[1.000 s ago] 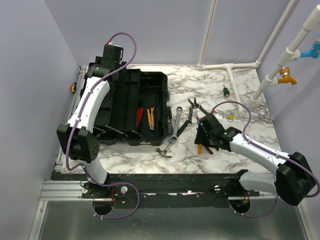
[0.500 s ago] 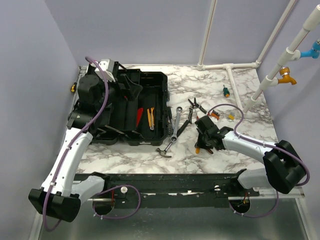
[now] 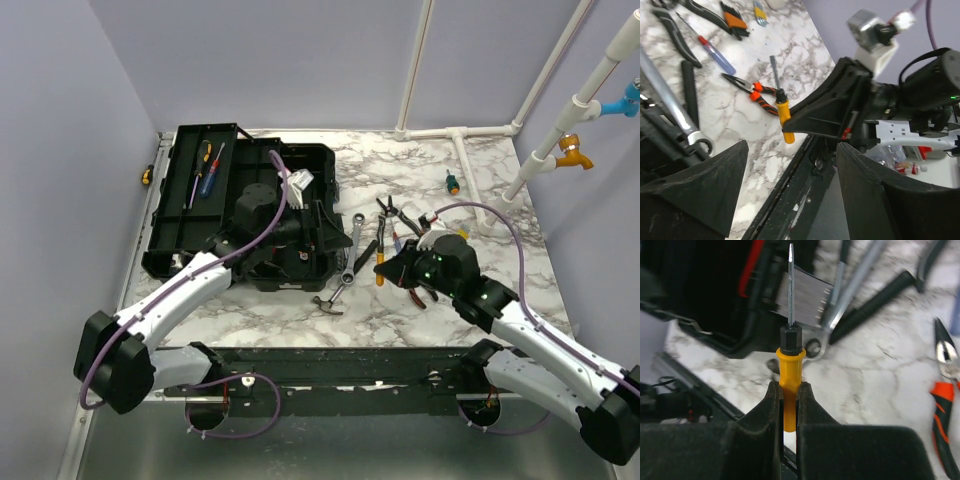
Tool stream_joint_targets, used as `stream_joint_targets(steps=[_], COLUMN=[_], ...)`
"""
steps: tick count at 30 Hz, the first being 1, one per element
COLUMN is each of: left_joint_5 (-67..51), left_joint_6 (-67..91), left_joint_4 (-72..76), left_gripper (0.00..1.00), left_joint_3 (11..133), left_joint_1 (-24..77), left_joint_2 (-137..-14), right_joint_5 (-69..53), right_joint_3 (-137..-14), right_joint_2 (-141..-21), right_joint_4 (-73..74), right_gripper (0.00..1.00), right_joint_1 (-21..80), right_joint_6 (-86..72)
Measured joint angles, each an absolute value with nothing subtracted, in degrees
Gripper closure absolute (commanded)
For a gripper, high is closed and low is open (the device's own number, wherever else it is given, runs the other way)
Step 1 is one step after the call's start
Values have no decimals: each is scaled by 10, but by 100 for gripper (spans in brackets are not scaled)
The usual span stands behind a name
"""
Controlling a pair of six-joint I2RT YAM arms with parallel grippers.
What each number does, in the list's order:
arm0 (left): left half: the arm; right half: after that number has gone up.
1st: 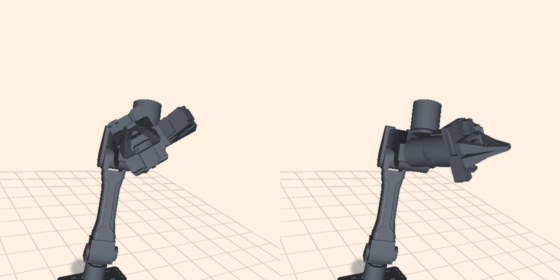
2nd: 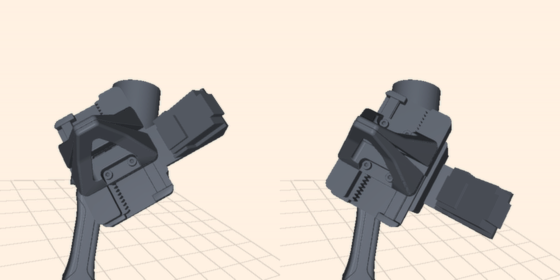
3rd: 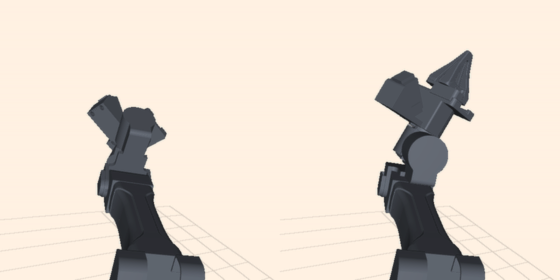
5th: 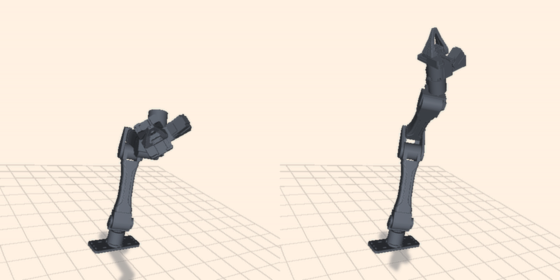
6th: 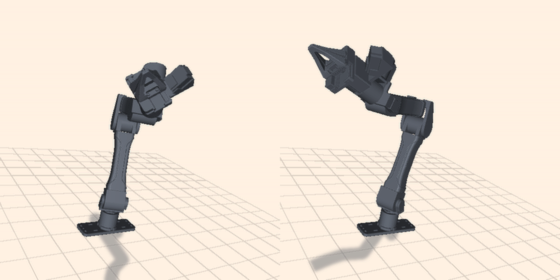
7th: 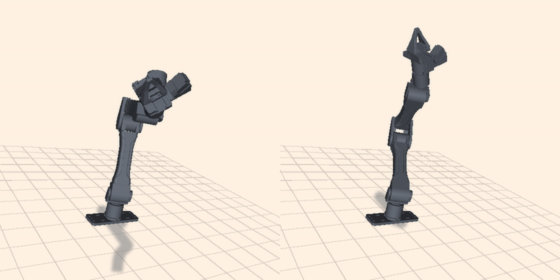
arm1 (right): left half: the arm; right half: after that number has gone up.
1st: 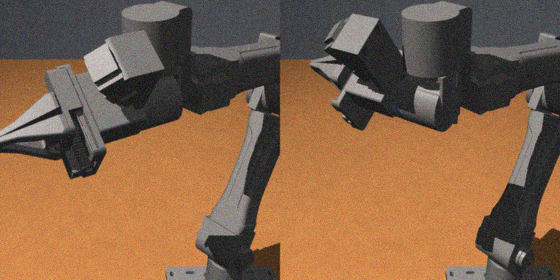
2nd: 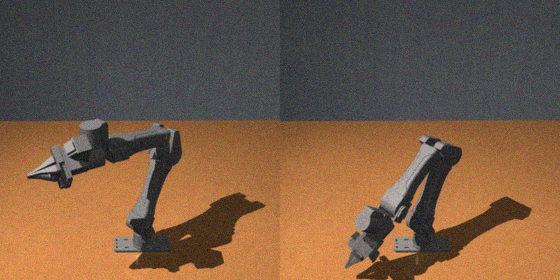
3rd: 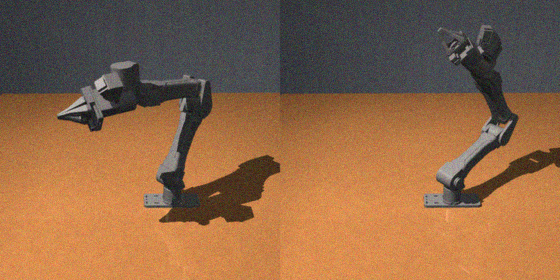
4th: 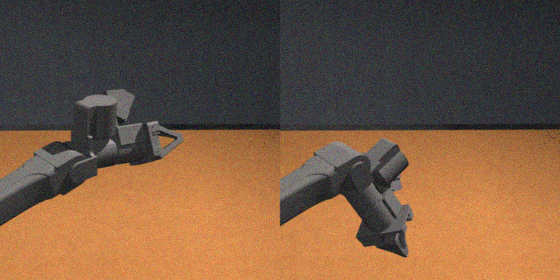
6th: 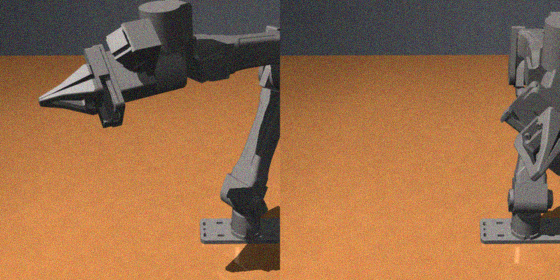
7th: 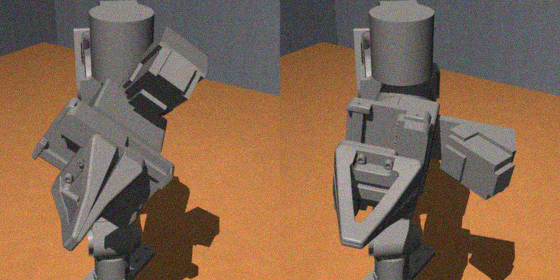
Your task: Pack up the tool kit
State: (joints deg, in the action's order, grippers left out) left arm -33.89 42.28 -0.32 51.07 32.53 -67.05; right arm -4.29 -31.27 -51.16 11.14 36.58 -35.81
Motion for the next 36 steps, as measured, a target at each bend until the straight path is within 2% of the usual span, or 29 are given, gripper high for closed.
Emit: stream_joint_targets(steps=[6,11,13,17,18,19,20,21,23,25,29,36], left_joint_5=[-354,-357,-361,-362,-359,-357,-357,-356,-354,-350,-327,-170], left_joint_6=[469,494,504,515,518,520,522,522,521,516,482,338], left_joint_4=[66,107,124,140,141,143,145,145,145,138,78,-190], left_gripper=[30,39,50,93,100,100,100,100,100,100,100,100], left_joint_3=[519,539,550,566,567,567,567,567,567,569,594,755], left_joint_1=[384,420,431,443,444,443,444,444,445,447,448,435], left_joint_2=[-751,-800,-819,-841,-845,-848,-850,-850,-850,-850,-849,-835], right_joint_5=[-113,-146,-151,-160,-162,-162,-161,-159,-160,-159,-149,-103], right_joint_3=[-304,-304,-304,-304,-304,-304,-304,-304,-304,-304,-304,-304], right_joint_2=[-439,-433,-429,-418,-415,-411,-410,-410,-410,-408,-405,-369], right_joint_4=[46,28,26,26,24,25,27,28,25,25,27,43], right_gripper=[99,99,99,99,93,84,71,53,32,19,17,18], right_joint_1=[366,366,366,366,366,366,365,364,364,364,364,364], right_joint_6=[-338,-332,-330,-328,-328,-326,-324,-323,-320,-322,-320,-319])
